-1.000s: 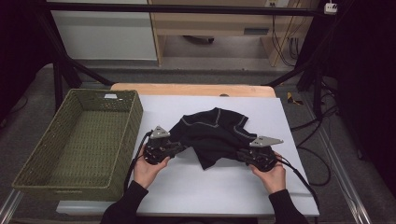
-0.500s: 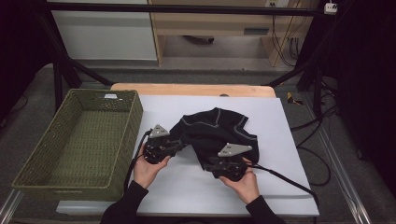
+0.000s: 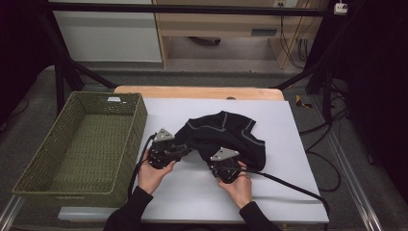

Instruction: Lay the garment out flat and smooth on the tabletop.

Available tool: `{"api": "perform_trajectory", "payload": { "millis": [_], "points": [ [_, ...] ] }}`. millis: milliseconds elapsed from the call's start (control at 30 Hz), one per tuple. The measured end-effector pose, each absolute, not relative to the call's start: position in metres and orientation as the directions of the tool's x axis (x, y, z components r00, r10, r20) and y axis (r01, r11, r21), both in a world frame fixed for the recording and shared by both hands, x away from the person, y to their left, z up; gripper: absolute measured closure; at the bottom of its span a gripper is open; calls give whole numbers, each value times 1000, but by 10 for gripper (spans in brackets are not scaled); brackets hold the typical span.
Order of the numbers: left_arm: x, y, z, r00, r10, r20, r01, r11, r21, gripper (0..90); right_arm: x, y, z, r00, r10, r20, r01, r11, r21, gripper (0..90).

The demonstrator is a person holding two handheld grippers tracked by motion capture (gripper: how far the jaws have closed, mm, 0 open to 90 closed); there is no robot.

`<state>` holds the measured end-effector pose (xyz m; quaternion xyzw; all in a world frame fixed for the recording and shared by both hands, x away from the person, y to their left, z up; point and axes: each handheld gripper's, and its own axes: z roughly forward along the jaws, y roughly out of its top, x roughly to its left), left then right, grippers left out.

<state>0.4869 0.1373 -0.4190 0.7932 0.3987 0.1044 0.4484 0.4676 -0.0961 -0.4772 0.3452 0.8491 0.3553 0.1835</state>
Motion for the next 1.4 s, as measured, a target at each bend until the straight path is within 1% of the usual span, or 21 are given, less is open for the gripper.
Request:
{"api": "perform_trajectory", "payload": {
  "millis": [67,200,267,367,433,500,567,667,700,733,767,833,933,967,1067,1200,1333,1400],
  "points": [
    [486,139,-417,660,726,-193,534,-273,800,762,465,-97,-471,-709,703,-48,448,502,740,850],
    [487,145,-411,657,728,-198,525,-252,813,761,451,-104,-440,-781,619,84,417,416,808,852],
    [488,148,-409,651,731,-204,525,-240,816,761,443,-104,-425,-809,579,99,392,408,825,853],
    [489,150,-410,646,738,-196,530,-250,811,756,429,-93,-414,-860,494,125,366,430,825,854],
    [490,150,-413,639,746,-186,539,-262,801,750,424,-80,-418,-887,442,135,357,470,807,853],
    [492,151,-418,632,757,-166,545,-283,790,747,424,-69,-428,-893,428,140,367,510,778,852],
    [494,152,-424,626,765,-149,552,-300,778,747,428,-63,-441,-886,441,146,389,532,752,848],
    [499,155,-433,614,773,-162,576,-298,761,741,433,-58,-458,-880,457,126,395,558,730,806],
    [500,156,-435,611,774,-168,585,-298,755,735,434,-57,-460,-877,464,128,399,553,731,763],
    [499,156,-436,610,774,-172,587,-295,754,724,435,-59,-459,-874,469,129,396,532,749,688],
    [498,157,-436,608,775,-171,586,-292,756,709,435,-60,-456,-873,473,120,386,520,762,649],
    [494,157,-434,608,776,-168,578,-288,763,638,437,-71,-447,-863,496,94,366,486,794,552],
    [485,159,-428,618,764,-184,562,-266,784,467,442,-101,-433,-820,570,59,363,437,823,512],
    [482,159,-427,621,760,-188,561,-263,785,420,443,-116,-430,-798,601,50,368,420,829,518],
    [466,159,-424,642,742,-192,546,-266,794,339,442,-144,-430,-755,655,18,381,418,825,516],
    [448,149,-433,662,727,-181,547,-303,780,296,439,-173,-444,-726,687,23,426,424,799,499],
    [444,136,-451,663,728,-174,572,-344,745,293,438,-183,-460,-712,701,30,467,442,766,483],
    [446,130,-462,663,723,-192,598,-357,718,305,440,-181,-465,-716,698,26,474,458,752,489]
  ]
}}
